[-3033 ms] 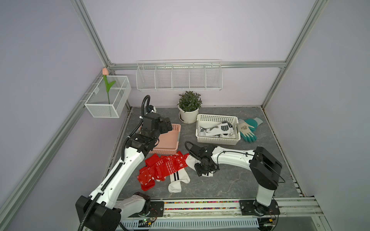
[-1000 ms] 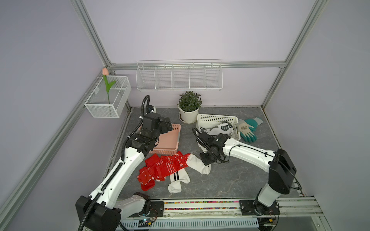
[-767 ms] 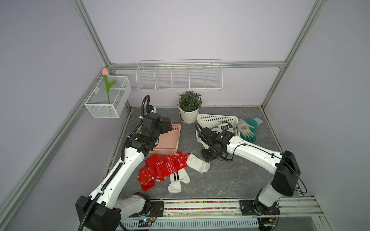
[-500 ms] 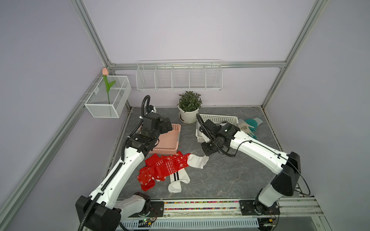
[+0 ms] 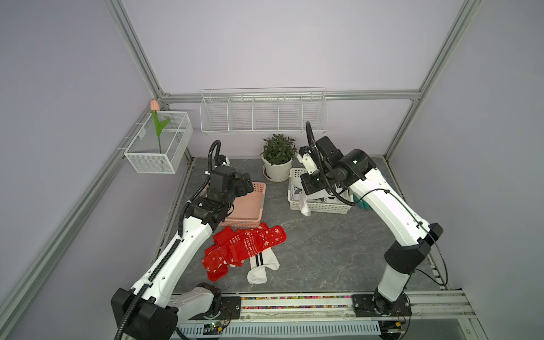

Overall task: Sort the socks into the basket by color
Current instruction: Pick up the sock at the center of the board, then place the sock in the bin.

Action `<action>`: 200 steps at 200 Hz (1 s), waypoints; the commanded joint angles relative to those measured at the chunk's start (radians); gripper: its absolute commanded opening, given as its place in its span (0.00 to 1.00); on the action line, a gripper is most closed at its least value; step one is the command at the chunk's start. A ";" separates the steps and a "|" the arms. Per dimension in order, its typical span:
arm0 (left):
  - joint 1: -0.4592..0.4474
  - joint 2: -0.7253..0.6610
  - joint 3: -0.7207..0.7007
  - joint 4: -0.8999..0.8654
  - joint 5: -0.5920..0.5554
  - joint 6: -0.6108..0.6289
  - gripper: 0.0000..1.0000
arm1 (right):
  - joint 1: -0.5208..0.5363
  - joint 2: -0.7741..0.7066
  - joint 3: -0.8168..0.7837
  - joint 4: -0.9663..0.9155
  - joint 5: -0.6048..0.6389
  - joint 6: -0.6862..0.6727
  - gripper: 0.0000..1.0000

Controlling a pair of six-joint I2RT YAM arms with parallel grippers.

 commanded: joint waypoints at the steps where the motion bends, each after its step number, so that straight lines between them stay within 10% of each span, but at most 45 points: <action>1: -0.002 -0.017 -0.002 0.005 -0.004 -0.007 0.99 | -0.033 0.091 0.179 -0.133 0.009 -0.075 0.07; 51: -0.002 -0.005 -0.003 0.005 0.006 -0.010 0.99 | -0.105 0.338 0.647 -0.244 -0.021 -0.124 0.07; 200: -0.001 -0.011 -0.001 0.003 0.000 -0.006 0.99 | -0.252 0.310 0.122 0.152 -0.010 -0.089 0.07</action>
